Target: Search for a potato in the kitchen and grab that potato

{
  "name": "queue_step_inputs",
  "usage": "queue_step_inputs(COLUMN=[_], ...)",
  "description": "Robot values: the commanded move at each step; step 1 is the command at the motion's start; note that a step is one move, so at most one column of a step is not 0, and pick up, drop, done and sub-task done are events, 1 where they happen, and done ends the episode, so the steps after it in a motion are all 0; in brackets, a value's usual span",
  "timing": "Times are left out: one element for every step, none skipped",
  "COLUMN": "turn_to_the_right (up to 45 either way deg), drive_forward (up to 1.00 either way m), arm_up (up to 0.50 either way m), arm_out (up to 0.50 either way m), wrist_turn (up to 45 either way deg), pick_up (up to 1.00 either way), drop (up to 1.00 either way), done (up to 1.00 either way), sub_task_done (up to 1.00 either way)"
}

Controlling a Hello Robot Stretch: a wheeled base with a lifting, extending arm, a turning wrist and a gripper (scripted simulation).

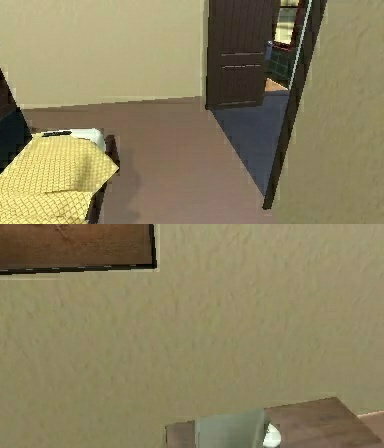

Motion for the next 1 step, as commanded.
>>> queue_step_inputs(turn_to_the_right=[0.0], drive_forward=[1.00], arm_up=[0.00], arm_out=[0.00], wrist_turn=[0.0], pick_up=[0.00], drop=[0.00], done=[0.00], sub_task_done=[0.00])
